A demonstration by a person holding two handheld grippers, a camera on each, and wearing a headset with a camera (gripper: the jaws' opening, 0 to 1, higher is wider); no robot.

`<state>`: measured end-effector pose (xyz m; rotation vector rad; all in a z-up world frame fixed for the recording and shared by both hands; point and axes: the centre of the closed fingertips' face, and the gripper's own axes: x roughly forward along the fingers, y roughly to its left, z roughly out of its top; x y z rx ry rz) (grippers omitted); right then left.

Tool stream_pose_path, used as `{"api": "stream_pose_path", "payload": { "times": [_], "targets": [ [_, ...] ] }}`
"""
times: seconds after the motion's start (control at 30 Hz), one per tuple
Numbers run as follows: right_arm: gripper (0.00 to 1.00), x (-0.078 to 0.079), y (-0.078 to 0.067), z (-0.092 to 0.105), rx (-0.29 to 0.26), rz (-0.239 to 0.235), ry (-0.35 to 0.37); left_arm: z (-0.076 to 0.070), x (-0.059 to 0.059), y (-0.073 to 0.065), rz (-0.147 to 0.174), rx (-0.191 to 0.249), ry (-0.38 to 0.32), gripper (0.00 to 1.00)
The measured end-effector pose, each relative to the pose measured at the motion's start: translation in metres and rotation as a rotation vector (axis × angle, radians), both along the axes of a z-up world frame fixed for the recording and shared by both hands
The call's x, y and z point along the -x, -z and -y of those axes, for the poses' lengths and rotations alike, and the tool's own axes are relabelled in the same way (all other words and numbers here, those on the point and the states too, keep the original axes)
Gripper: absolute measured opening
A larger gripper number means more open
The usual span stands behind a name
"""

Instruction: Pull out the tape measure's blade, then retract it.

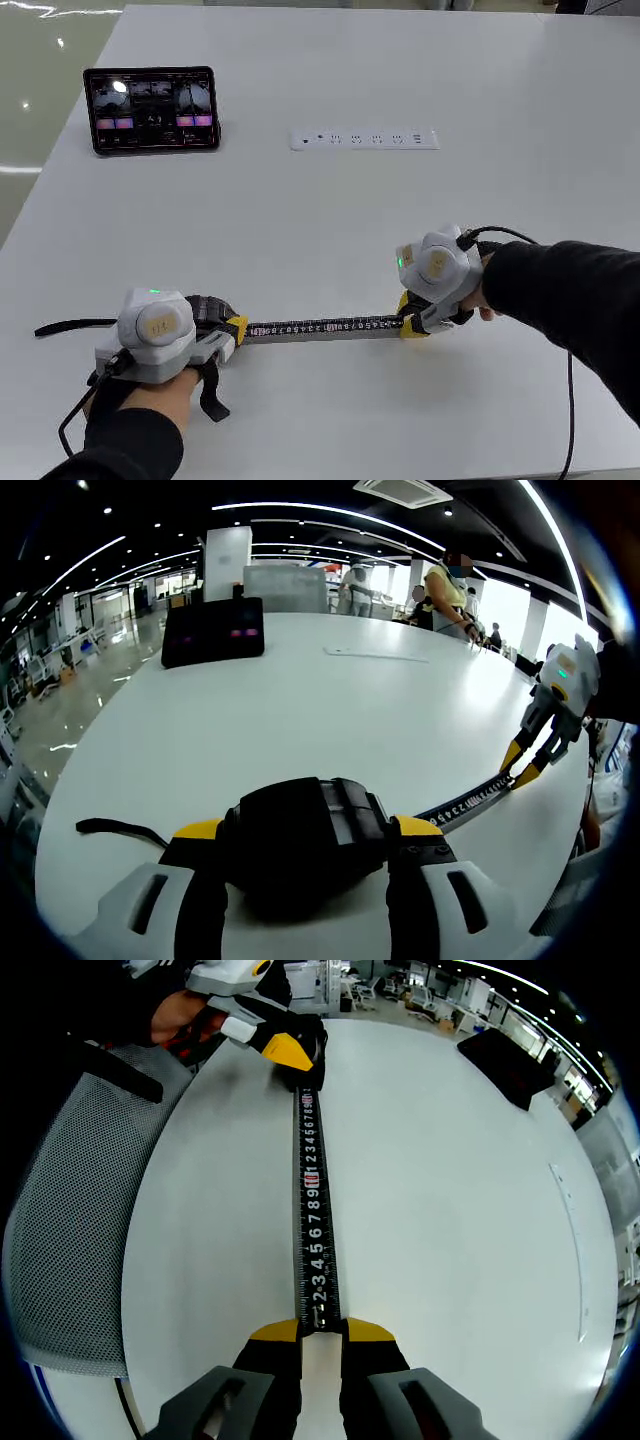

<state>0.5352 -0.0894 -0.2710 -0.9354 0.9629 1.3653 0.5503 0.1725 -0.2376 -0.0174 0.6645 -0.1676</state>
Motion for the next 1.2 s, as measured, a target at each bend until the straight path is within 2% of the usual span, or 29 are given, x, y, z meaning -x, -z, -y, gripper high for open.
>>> {"api": "stream_pose_path", "payload": {
  "times": [0.63, 1.2],
  "targets": [
    [0.1, -0.001, 0.0, -0.007, -0.004, -0.012, 0.046, -0.001, 0.0, 0.0, -0.007, -0.002, 0.005, 0.6],
    [0.1, 0.0, 0.0, -0.012, 0.0, -0.006, 0.038, -0.001, 0.001, 0.0, -0.008, -0.004, 0.008, 0.6]
  ]
}}
